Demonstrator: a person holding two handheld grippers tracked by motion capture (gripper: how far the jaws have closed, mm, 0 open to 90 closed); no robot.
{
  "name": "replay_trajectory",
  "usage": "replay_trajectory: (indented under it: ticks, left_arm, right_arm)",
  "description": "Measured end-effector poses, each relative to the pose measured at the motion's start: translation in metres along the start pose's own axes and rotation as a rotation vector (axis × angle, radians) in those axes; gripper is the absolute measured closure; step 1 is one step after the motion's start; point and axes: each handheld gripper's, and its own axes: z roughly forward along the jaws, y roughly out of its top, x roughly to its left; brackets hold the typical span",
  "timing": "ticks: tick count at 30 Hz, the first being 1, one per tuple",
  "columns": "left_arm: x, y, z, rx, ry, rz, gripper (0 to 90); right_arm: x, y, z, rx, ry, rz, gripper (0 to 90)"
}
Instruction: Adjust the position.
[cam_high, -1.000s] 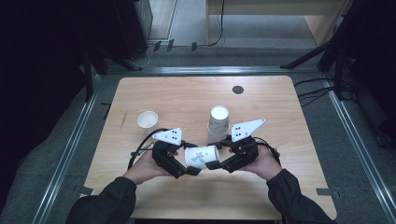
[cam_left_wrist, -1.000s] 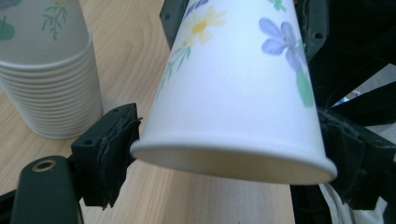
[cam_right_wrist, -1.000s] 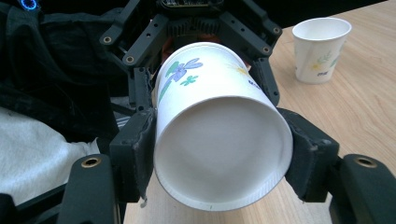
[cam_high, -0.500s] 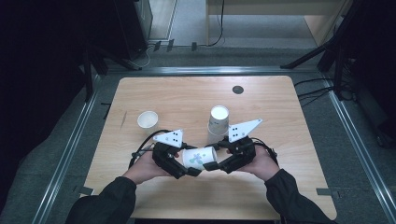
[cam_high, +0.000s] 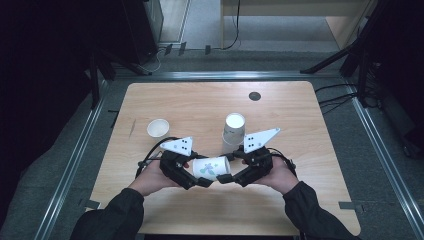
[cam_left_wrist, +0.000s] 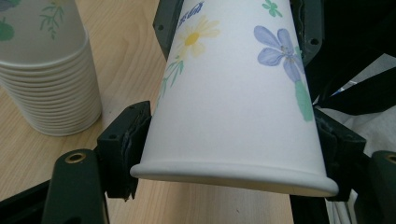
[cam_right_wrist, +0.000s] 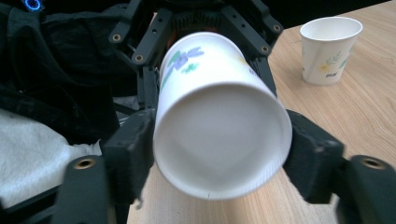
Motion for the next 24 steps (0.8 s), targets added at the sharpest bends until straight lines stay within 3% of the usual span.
replay_trajectory:
  ticks: [8,9,11,16,19,24]
  left_arm:
    - [0.000,0.003,-0.017,0.007,0.024,0.003,25.0]
    - [0.001,0.004,-0.020,0.010,0.018,-0.014,25.0]
    - [0.000,0.006,-0.025,0.017,0.042,-0.009,25.0]
    - [0.001,0.014,-0.032,0.070,0.074,-0.008,25.0]
    - [0.000,0.022,-0.034,0.110,0.071,-0.019,25.0]
    - [-0.004,0.037,-0.034,0.194,0.058,0.017,24.9]
  right_arm:
    - [-0.001,-0.005,-0.004,0.041,-0.025,-0.001,27.9]
    - [-0.001,-0.007,-0.004,0.052,-0.035,0.001,27.9]
    - [-0.002,-0.010,-0.006,0.065,-0.049,0.002,28.1]
    - [-0.003,-0.013,-0.006,0.109,-0.093,-0.002,28.3]
    - [-0.005,-0.014,-0.004,0.121,-0.105,0.001,28.3]
    - [-0.005,-0.015,-0.003,0.130,-0.127,0.001,28.3]
